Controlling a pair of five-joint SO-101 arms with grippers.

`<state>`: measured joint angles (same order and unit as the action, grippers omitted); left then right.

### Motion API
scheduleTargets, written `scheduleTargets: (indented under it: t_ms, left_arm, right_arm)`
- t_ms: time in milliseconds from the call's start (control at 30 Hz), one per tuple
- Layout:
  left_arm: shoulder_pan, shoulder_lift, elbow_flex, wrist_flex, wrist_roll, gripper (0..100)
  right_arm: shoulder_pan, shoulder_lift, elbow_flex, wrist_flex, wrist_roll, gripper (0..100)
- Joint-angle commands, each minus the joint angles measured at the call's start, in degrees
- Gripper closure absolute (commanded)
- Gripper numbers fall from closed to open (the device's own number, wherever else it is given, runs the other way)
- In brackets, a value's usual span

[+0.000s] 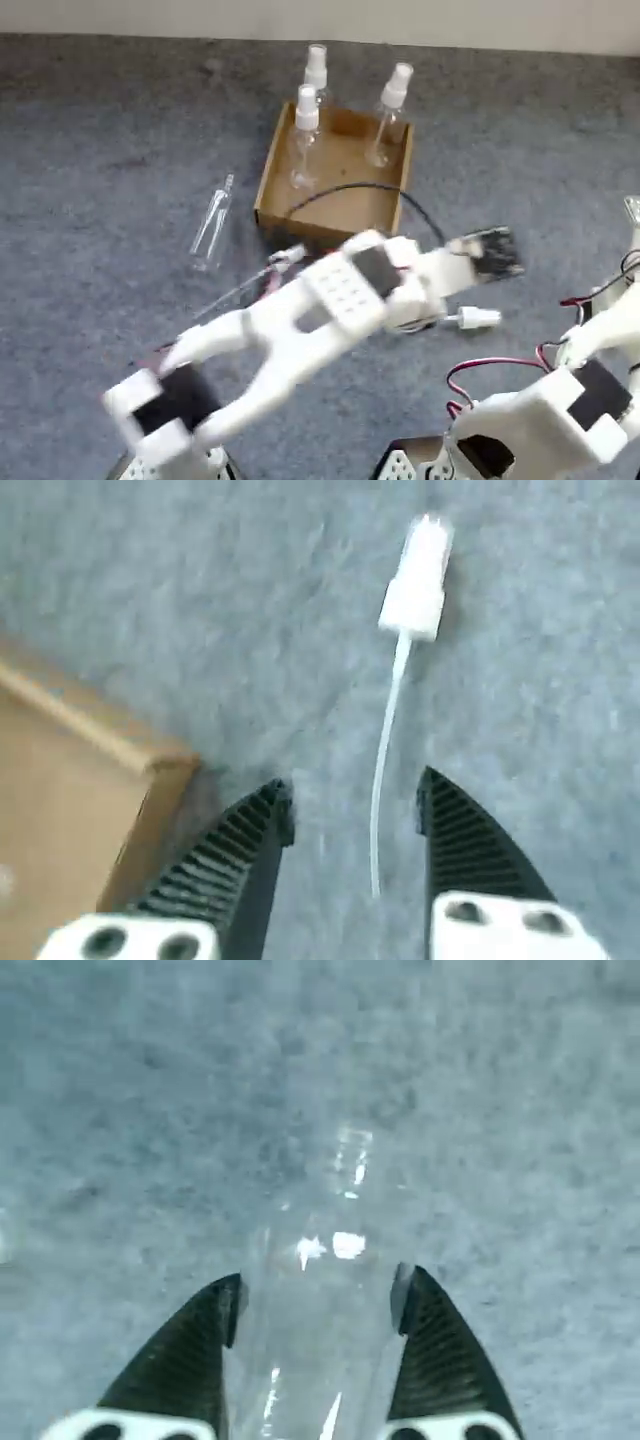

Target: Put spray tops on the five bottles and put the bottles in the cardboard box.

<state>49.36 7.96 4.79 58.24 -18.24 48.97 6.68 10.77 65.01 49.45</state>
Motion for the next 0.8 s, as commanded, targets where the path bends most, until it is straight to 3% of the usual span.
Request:
scheduleTargets:
  t_ms: [0,233,467,600,767]
  left_arm:
    - [3.12,10.86,-13.93,0.53,-1.23,84]
    - [3.3,27.56,-29.32,0.62,-1.23,84]
    - [3.65,35.03,-34.51,0.62,-1.23,85]
    - [3.3,35.56,-34.33,0.7,-1.23,93]
    - [3.3,33.27,-37.05,10.55,-1.05,100]
  right_arm:
    - [1.1,-0.13,-3.03,-1.54,0.7,99.5]
    - [0.84,0.31,-2.77,-1.54,0.7,99.5]
    - [0.57,0.31,-2.68,-1.54,0.79,99.5]
    - [0.57,0.31,-2.68,-1.54,0.79,99.5]
    - [0.04,0.31,-2.68,-1.54,2.02,99.5]
